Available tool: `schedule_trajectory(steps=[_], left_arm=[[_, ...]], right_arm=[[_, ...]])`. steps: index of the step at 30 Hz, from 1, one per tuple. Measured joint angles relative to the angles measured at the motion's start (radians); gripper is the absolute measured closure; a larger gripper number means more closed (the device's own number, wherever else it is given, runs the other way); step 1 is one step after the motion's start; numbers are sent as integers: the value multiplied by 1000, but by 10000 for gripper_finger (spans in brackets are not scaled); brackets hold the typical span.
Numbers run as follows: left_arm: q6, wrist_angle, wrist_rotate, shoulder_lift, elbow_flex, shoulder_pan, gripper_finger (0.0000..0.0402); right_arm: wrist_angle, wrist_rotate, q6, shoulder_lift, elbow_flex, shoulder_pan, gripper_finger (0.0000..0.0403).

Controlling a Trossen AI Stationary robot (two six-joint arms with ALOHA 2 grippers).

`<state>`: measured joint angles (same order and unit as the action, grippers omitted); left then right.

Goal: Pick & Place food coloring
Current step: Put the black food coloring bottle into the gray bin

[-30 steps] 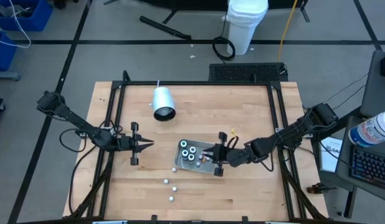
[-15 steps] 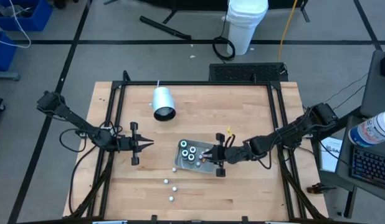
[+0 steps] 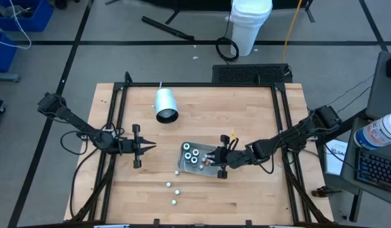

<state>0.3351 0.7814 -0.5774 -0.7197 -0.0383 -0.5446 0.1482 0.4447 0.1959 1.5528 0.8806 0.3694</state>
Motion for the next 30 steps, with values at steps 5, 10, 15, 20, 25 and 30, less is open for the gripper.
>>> schedule_trajectory(steps=[5, 10, 15, 20, 25, 30], left_arm=[[0, 0, 0, 0, 0, 0, 360], [1, 0, 0, 0, 0, 0, 360], [6, 2, 0, 0, 0, 0, 360], [39, 1, 0, 0, 0, 0, 360], [39, 1, 0, 0, 0, 1, 360], [39, 1, 0, 0, 0, 1, 360]], right_arm=[[21, 15, -3, 15, 0, 1, 358], [70, 75, -37, 57, 1, -23, 358], [80, 55, -35, 89, 0, -62, 358], [97, 33, -25, 105, 0, -77, 358], [147, -13, -28, 119, 0, -75, 358], [140, -30, -49, 149, 0, -83, 358]])
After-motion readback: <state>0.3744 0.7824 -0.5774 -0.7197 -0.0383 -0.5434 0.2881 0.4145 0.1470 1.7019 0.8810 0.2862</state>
